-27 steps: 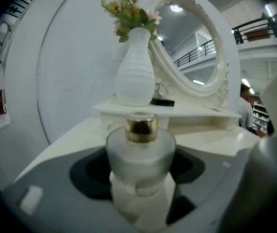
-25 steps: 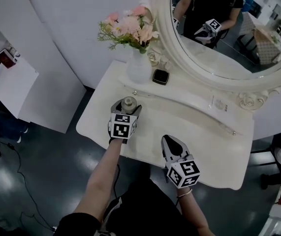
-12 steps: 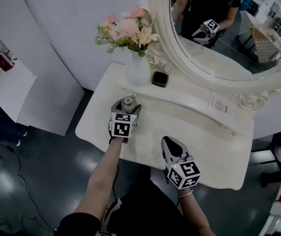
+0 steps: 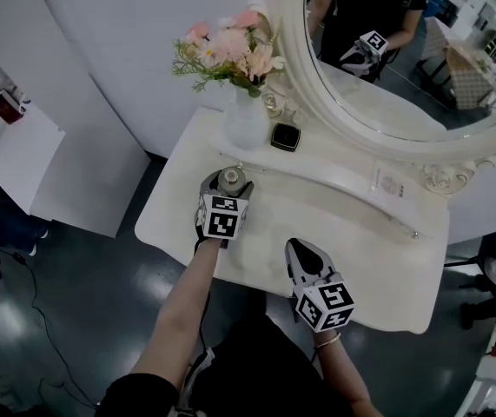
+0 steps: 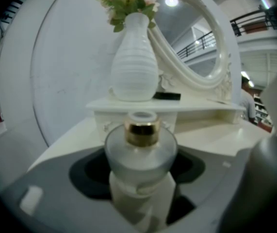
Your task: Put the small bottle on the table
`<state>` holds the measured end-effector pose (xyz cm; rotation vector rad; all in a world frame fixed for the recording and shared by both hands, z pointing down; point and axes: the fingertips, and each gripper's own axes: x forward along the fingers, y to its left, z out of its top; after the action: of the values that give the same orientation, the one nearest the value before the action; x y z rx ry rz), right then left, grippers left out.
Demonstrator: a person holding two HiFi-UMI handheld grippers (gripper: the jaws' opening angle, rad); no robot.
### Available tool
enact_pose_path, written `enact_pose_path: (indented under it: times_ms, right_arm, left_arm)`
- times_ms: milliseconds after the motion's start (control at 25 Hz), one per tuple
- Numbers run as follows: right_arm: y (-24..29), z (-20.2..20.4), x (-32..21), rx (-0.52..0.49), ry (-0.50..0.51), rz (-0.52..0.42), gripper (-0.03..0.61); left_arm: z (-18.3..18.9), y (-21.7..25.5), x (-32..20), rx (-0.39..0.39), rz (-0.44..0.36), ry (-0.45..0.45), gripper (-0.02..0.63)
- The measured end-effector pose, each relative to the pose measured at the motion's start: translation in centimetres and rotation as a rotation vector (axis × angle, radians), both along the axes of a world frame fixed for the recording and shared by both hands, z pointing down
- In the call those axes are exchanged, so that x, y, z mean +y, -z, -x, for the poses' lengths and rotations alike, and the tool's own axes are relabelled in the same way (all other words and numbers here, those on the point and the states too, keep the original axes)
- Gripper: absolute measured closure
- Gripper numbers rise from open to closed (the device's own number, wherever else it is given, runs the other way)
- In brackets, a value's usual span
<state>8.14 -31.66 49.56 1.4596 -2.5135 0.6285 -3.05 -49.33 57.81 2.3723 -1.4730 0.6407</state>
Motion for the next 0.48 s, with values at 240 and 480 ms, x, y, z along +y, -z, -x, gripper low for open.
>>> enact_pose_path:
  times_ms: [240, 480]
  right_arm:
    - [0.2, 0.3, 0.2, -0.01, 0.003, -0.005, 0.572]
    - [0.6, 0.5, 0.6, -0.011, 0.006, -0.018, 0.572]
  left_arm:
    - [0.1, 0.2, 0.3, 0.026, 0.012, 0.011, 0.272]
    - [0.9, 0.5, 1.9, 0.045, 0.015, 0.03, 0.272]
